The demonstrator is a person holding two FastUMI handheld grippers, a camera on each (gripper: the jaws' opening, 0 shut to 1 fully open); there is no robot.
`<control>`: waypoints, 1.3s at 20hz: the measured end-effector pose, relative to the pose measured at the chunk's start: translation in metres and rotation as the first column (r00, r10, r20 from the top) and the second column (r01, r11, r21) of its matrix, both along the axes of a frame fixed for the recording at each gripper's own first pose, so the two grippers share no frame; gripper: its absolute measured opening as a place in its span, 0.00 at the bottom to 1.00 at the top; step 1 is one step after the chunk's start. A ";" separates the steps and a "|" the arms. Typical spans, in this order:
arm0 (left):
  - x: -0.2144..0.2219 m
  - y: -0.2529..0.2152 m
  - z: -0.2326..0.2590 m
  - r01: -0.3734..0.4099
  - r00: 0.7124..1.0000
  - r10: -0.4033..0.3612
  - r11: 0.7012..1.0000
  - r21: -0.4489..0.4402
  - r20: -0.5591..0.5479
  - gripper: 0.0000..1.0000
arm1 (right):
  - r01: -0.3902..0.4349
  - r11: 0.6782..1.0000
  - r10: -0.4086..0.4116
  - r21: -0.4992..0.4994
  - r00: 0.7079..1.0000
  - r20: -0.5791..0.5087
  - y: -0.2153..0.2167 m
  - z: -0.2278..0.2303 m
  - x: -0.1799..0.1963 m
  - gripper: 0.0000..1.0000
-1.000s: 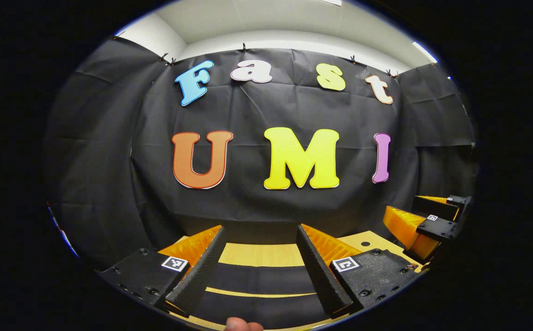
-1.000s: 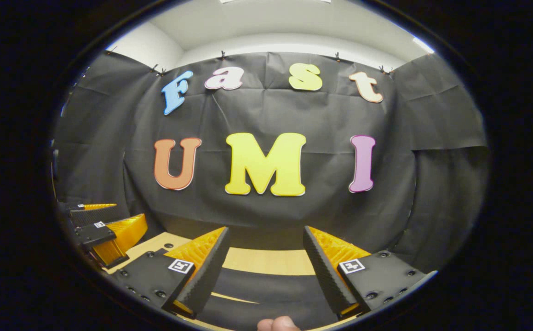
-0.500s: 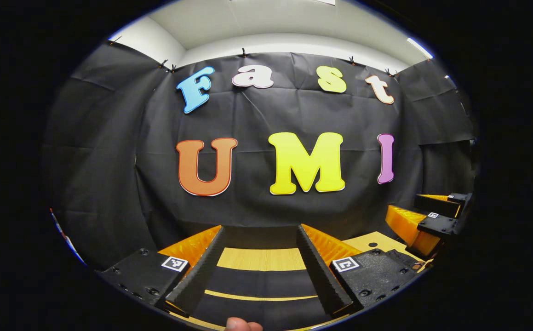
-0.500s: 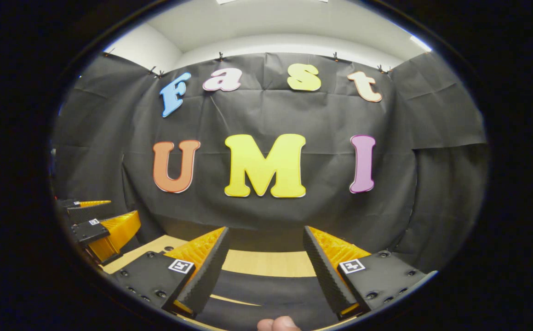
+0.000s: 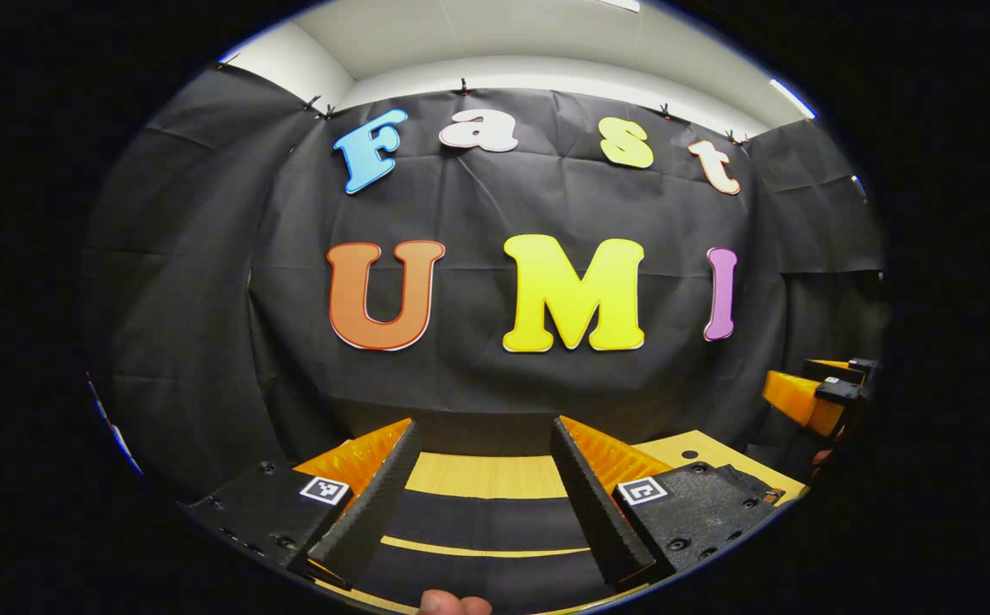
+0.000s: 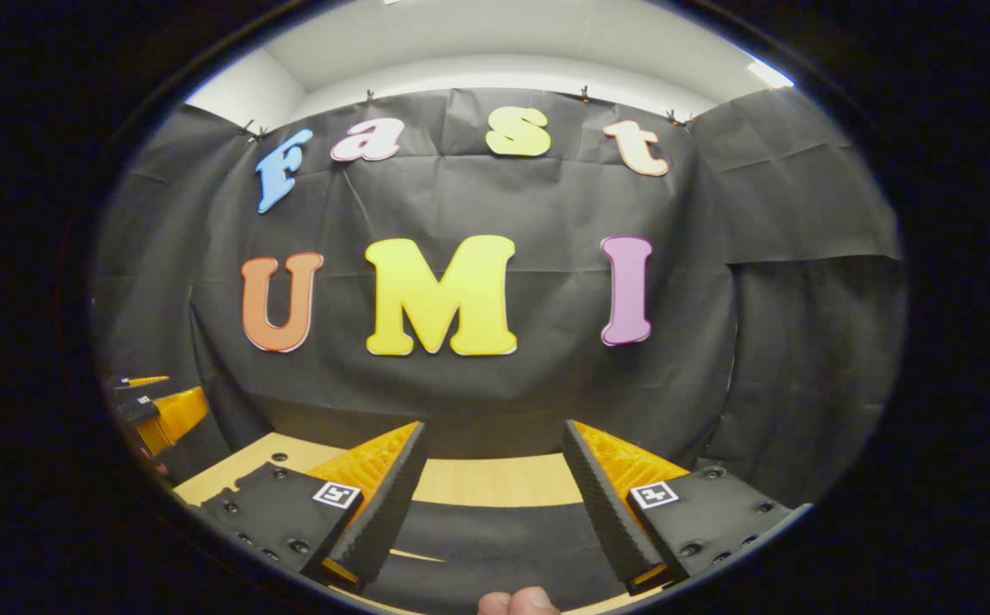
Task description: Grasp the waist and the cuffs of the jeans and fold them to make the two legs overlap; first hold the waist and fold one-third of the jeans toward the cuffs, then hold the cuffs and fold the remaining one-third in the same direction to finish folding.
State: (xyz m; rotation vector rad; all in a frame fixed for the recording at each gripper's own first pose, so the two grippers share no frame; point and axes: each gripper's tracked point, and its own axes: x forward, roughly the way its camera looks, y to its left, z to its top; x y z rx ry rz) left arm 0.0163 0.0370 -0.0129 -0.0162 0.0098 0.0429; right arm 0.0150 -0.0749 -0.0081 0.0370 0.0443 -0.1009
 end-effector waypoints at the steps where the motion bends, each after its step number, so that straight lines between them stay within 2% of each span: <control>1: 0.002 0.009 -0.005 -0.010 1.000 0.010 1.000 -0.009 -0.013 0.98 | 0.020 1.000 -0.020 -0.005 1.000 -0.012 -0.016 -0.004 -0.001 0.98; 5: -0.003 0.055 -0.036 -0.075 0.993 0.070 0.995 -0.060 -0.096 0.98 | 0.116 0.993 -0.114 0.014 0.989 -0.092 -0.088 -0.031 -0.008 0.98; 9: -0.021 0.109 -0.082 -0.193 0.962 0.163 0.974 -0.120 -0.220 0.98 | 0.239 0.970 -0.225 0.045 0.951 -0.212 -0.171 -0.073 -0.033 0.98; 12: -0.041 0.139 -0.117 -0.271 0.928 0.199 0.941 -0.204 -0.314 0.98 | 0.306 0.945 -0.259 0.115 0.915 -0.311 -0.214 -0.112 -0.057 0.99; 14: -0.052 0.148 -0.146 -0.312 0.905 0.181 0.897 -0.313 -0.384 0.99 | 0.362 0.909 -0.264 0.208 0.883 -0.388 -0.232 -0.142 -0.070 1.00; 15: -0.057 0.150 -0.161 -0.330 0.895 0.162 0.866 -0.376 -0.415 0.99 | 0.387 0.887 -0.257 0.254 0.868 -0.425 -0.238 -0.158 -0.074 0.99; 17: -0.069 0.157 -0.194 -0.397 0.864 0.134 0.773 -0.494 -0.484 0.99 | 0.423 0.851 -0.244 0.312 0.843 -0.479 -0.247 -0.186 -0.076 1.00; 18: -0.075 0.162 -0.210 -0.437 0.849 0.125 0.714 -0.548 -0.514 0.99 | 0.437 0.843 -0.245 0.314 0.831 -0.499 -0.250 -0.197 -0.079 0.94; 20: -0.084 0.172 -0.235 -0.500 0.829 0.109 0.583 -0.640 -0.549 0.99 | 0.438 0.849 -0.233 0.295 0.812 -0.535 -0.255 -0.218 -0.088 0.98; 23: -0.093 0.193 -0.258 -0.568 0.806 0.110 0.418 -0.709 -0.582 0.99 | 0.440 0.852 -0.207 0.285 0.782 -0.588 -0.264 -0.243 -0.103 0.98; 24: -0.094 0.196 -0.271 -0.586 0.799 0.110 0.360 -0.726 -0.591 0.99 | 0.448 0.840 -0.193 0.306 0.774 -0.604 -0.264 -0.251 -0.105 0.98; 26: -0.093 0.201 -0.286 -0.608 0.789 0.095 0.273 -0.746 -0.608 0.99 | 0.472 0.816 -0.179 0.335 0.756 -0.629 -0.265 -0.266 -0.108 0.98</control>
